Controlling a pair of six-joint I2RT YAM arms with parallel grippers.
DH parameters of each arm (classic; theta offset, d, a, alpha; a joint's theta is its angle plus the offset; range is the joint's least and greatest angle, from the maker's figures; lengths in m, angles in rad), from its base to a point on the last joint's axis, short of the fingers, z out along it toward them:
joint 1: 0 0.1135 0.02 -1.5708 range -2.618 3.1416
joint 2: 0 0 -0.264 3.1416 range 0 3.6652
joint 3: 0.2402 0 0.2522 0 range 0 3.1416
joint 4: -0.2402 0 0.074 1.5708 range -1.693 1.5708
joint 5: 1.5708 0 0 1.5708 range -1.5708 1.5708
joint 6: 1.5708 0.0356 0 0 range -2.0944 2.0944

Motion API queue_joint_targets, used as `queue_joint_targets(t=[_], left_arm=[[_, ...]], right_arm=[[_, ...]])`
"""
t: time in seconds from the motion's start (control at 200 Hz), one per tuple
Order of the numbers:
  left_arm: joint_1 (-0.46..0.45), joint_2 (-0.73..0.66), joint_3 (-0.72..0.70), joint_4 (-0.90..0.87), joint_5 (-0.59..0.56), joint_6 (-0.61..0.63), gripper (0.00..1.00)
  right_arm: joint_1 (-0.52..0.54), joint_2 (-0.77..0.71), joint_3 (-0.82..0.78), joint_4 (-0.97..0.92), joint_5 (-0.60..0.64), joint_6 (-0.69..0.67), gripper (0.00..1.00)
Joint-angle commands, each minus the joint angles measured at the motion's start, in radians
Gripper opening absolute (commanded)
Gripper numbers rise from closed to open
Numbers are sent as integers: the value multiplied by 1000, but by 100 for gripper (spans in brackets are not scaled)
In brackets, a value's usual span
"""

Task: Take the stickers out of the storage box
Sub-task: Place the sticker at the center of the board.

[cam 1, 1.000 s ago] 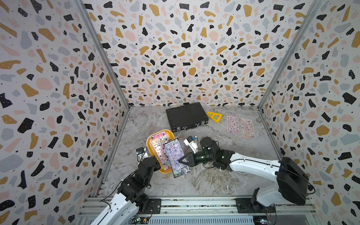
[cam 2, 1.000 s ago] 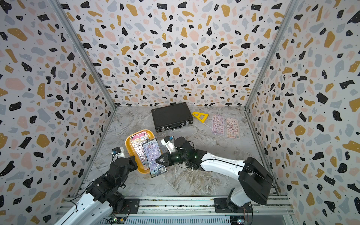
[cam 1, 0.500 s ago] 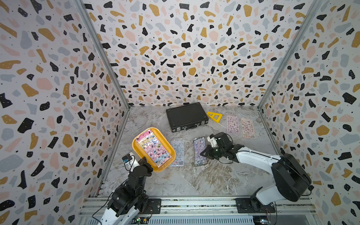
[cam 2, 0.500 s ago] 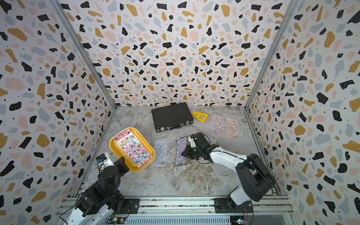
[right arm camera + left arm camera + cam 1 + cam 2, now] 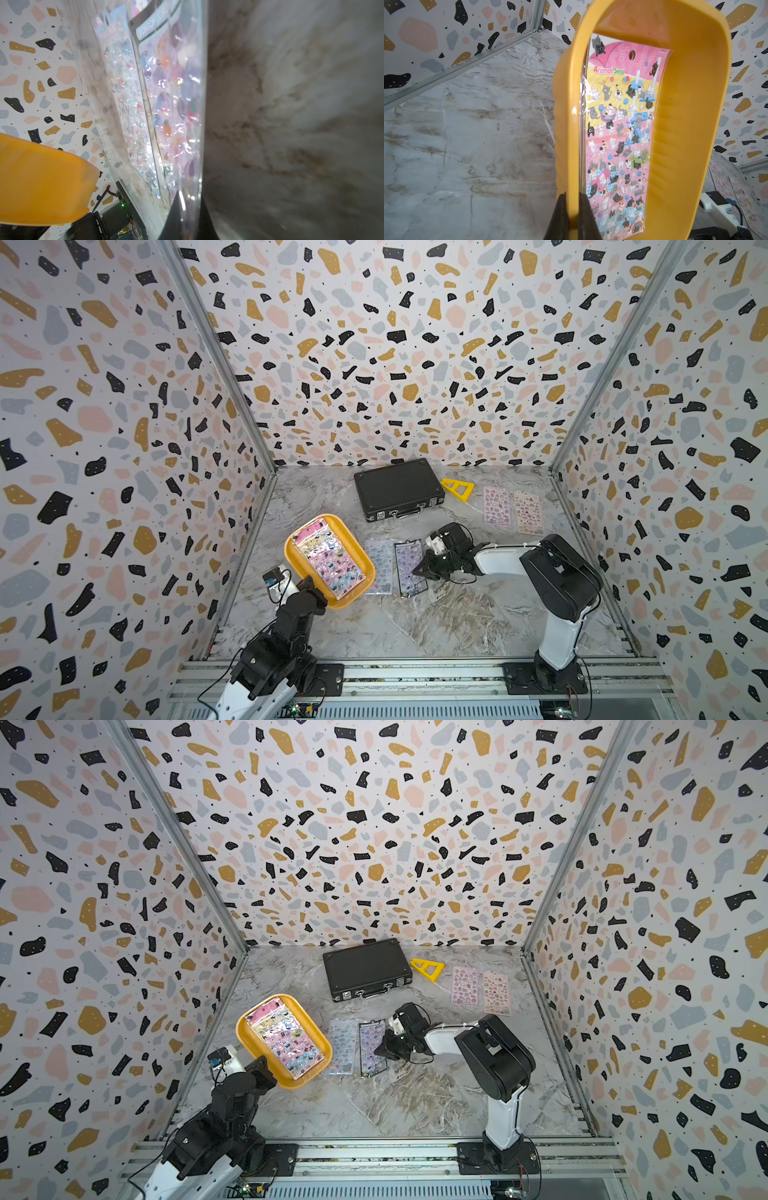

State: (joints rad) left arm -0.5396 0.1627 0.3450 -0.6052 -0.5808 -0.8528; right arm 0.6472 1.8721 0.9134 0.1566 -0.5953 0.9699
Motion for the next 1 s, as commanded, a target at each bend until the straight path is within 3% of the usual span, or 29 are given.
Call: queue_joint_targets(t=[0.0, 0.27, 0.631, 0.991], left_arm=[[0, -1, 22, 71, 6, 1, 0], [-1, 0, 20, 73, 13, -1, 0], [-2, -4, 24, 61, 9, -2, 0], [0, -3, 19, 67, 14, -5, 0]], right_arm=[[4, -1, -32, 54, 42, 59, 10], [17, -40, -102, 74, 128, 91, 19], [19, -43, -57, -81, 161, -17, 36], [46, -100, -12, -307, 314, -155, 52]])
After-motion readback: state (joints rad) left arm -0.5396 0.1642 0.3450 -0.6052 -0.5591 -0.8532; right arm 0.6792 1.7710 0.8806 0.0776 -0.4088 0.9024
